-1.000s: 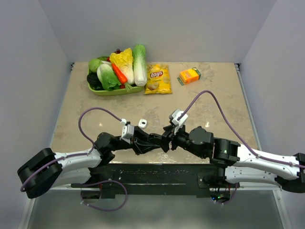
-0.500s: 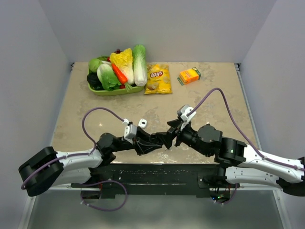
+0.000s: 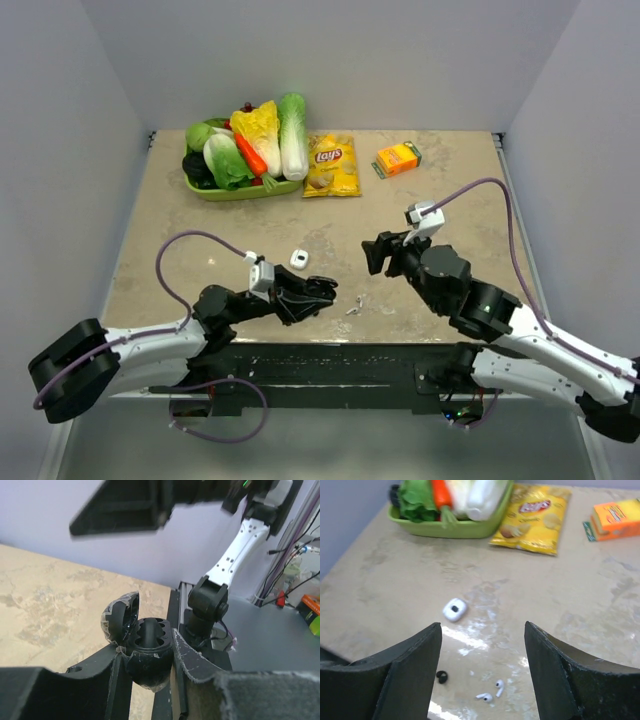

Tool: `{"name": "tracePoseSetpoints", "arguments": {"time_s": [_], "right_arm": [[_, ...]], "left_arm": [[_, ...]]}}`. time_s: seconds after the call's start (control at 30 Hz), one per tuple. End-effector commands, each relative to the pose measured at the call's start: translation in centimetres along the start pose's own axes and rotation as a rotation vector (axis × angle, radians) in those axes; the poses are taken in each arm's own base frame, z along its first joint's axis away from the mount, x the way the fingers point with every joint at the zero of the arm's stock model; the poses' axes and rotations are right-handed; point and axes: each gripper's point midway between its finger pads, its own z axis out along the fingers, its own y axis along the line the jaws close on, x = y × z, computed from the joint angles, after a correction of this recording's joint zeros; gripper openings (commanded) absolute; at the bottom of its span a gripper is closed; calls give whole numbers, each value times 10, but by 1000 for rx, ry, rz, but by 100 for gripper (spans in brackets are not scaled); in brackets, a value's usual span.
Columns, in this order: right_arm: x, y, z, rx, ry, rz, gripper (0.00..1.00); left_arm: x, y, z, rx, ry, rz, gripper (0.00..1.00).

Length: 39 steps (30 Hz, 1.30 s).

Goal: Insert the wireless bluetooth earbuds into the charging case
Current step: Pick up the earbud from the center of the board.

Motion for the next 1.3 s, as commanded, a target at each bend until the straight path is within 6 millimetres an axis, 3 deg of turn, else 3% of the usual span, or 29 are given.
{"name": "tracePoseSetpoints", "arguments": {"time_s": [0.0, 0.27, 0.43, 0.73, 1.0, 1.27], "right_arm": [[46, -18, 20, 49, 97, 29, 70], [109, 5, 49, -50, 224, 0, 68], [155, 37, 63, -234, 329, -42, 61], [200, 77, 69, -391, 450, -120, 54], [237, 73, 86, -324, 530, -130, 50], [246, 72, 90, -312, 543, -122, 47]], "left_arm": [[-23, -1, -6, -33, -88, 54, 0], [-23, 3, -18, -85, -99, 50, 0], [-29, 9, -27, -142, -126, 65, 0], [-29, 10, -29, -151, -117, 78, 0], [-28, 9, -32, -154, -111, 84, 0], [-27, 8, -33, -152, -116, 82, 0]]}}
